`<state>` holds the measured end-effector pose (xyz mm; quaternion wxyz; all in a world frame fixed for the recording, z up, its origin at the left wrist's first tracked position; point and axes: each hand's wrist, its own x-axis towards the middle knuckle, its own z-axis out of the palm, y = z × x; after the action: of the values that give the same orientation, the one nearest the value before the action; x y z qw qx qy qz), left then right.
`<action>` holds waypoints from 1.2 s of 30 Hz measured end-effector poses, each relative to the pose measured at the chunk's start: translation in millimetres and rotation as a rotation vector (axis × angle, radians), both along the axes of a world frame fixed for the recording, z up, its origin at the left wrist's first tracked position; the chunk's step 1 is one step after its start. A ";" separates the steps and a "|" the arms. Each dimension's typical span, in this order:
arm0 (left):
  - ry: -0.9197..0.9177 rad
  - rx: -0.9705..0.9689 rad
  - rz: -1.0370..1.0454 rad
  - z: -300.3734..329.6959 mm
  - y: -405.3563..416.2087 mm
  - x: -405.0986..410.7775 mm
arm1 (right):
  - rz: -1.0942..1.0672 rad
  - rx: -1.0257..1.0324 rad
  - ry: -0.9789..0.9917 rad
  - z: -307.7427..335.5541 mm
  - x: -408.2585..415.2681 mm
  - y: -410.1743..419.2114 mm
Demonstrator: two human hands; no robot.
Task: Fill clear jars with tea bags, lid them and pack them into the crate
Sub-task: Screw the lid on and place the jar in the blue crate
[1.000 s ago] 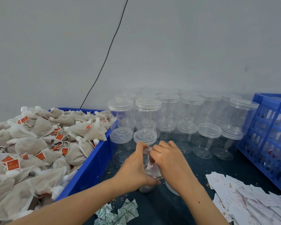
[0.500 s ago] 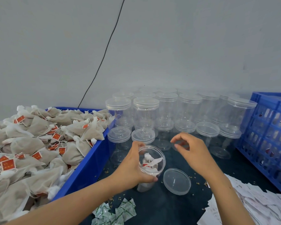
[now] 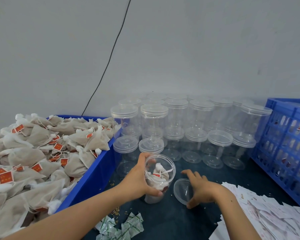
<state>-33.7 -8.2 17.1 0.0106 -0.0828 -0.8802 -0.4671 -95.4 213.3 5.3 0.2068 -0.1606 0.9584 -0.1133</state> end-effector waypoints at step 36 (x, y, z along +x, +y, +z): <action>0.213 0.039 -0.097 24.8 8.8 20.2 | 0.269 -0.939 0.226 64.9 44.7 -26.2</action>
<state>-13.5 0.7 41.8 0.0831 -0.1740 -0.8598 -0.4728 -50.7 187.2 70.2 0.0199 -0.3699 0.7911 -0.4868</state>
